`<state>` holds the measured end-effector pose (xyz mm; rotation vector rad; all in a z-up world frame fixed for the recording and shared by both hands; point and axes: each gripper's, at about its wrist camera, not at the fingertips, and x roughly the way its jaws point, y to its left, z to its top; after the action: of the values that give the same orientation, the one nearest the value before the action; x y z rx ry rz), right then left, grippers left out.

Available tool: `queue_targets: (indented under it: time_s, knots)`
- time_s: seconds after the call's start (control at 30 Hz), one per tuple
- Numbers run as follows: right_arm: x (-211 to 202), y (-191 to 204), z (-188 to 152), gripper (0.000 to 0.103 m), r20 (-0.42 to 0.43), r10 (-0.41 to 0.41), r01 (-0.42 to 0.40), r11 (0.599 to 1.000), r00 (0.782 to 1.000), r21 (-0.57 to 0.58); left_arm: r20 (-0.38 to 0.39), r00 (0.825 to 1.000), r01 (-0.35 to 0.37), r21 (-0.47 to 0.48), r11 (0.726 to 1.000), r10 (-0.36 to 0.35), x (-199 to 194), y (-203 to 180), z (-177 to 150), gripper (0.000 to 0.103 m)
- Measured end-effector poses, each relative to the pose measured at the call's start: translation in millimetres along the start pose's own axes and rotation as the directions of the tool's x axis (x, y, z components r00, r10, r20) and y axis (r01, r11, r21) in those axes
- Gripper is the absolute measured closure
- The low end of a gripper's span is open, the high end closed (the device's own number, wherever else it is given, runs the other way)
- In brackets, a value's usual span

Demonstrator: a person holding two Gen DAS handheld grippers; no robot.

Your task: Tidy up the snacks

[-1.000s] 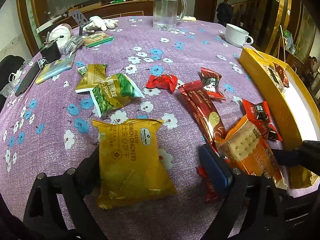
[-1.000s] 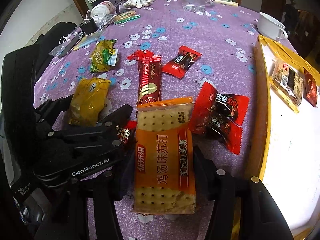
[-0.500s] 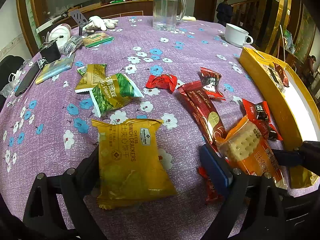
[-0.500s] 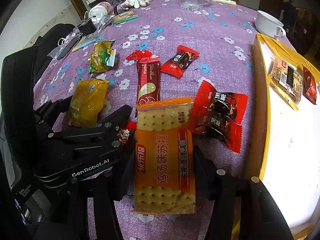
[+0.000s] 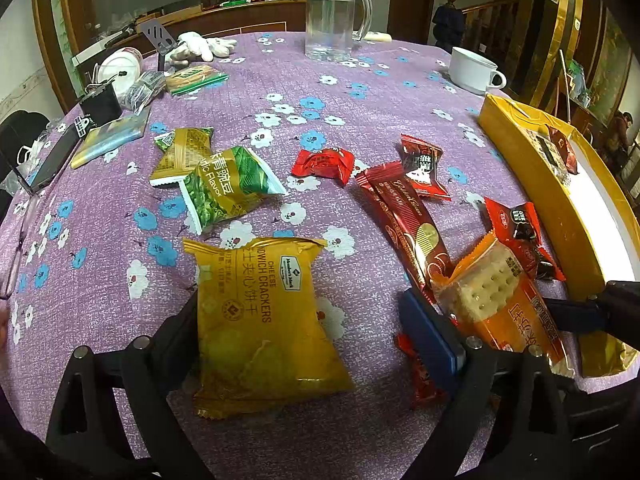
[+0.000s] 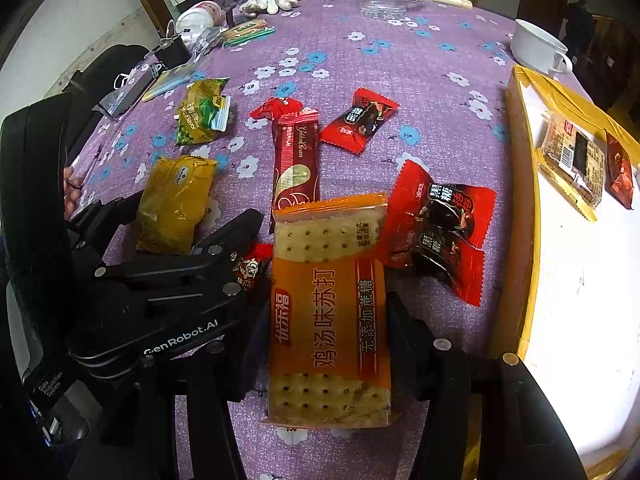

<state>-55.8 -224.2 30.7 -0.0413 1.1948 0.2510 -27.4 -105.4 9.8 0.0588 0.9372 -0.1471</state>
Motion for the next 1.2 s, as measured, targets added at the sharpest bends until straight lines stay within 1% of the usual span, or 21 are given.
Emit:
queue_targets:
  time_s: [0.6, 0.63, 0.7, 0.73, 0.77, 0.8, 0.87, 0.9, 0.93, 0.97, 1.07, 1.13, 1.2]
  knots:
    - [1, -1, 1, 0.046, -0.005, 0.003, -0.003, 1.000, 1.000, -0.001, 0.000, 1.000, 0.000, 0.000, 1.000, 0.000, 0, 1, 0, 0.009]
    - [1, -1, 1, 0.046, -0.004, 0.003, -0.003, 1.000, 1.000, 0.000, -0.005, 1.000, 0.001, 0.003, 1.000, -0.001, 0, 1, 0, 0.009]
    - [1, -1, 1, 0.046, -0.004, 0.004, -0.004, 1.000, 1.000, 0.002, -0.044, 0.999, 0.016, 0.026, 1.000, -0.015, 1, 1, 3, 0.010]
    - [0, -1, 1, 0.046, -0.003, 0.001, -0.001, 1.000, 1.000, -0.004, -0.046, 0.999, 0.016, 0.033, 0.999, -0.014, -2, 3, 2, 0.016]
    - [0, -2, 1, 0.046, -0.002, 0.007, -0.007, 1.000, 1.000, 0.004, -0.043, 0.999, 0.017, 0.038, 0.999, -0.016, -4, 4, 0, 0.025]
    - [0, -3, 1, 0.046, 0.000, 0.011, -0.011, 1.000, 1.000, 0.008, -0.041, 0.999, 0.019, 0.037, 0.999, -0.018, -6, 7, -1, 0.030]
    - [0, -4, 1, 0.046, 0.001, 0.018, -0.018, 1.000, 1.000, 0.013, -0.044, 0.999, 0.028, 0.021, 0.999, -0.027, -12, 16, -2, 0.053]
    - [0, -4, 1, 0.046, 0.002, 0.021, -0.021, 1.000, 1.000, 0.017, -0.046, 0.998, 0.046, 0.009, 0.999, -0.045, -14, 21, -2, 0.054]
    - [-1, -5, 1, 0.046, 0.003, 0.024, -0.024, 0.999, 1.000, 0.021, -0.048, 0.996, 0.071, -0.010, 0.997, -0.071, -15, 27, -2, 0.061]
    - [-1, -5, 1, 0.046, 0.004, 0.026, -0.026, 0.999, 1.000, 0.021, -0.051, 0.995, 0.089, -0.026, 0.996, -0.090, -16, 32, -1, 0.063]
    - [-1, -6, 2, 0.046, 0.007, 0.035, -0.035, 0.999, 0.999, 0.032, -0.058, 0.988, 0.140, -0.067, 0.988, -0.143, -20, 44, 0, 0.064]
    - [-1, -7, 3, 0.046, 0.007, 0.040, -0.040, 0.998, 0.999, 0.039, -0.062, 0.979, 0.189, -0.058, 0.980, -0.193, -26, 44, 0, 0.064]
    - [-2, -8, 3, 0.046, 0.009, 0.054, -0.055, 0.997, 0.998, 0.051, -0.063, 0.975, 0.211, -0.047, 0.976, -0.213, -32, 44, 0, 0.064]
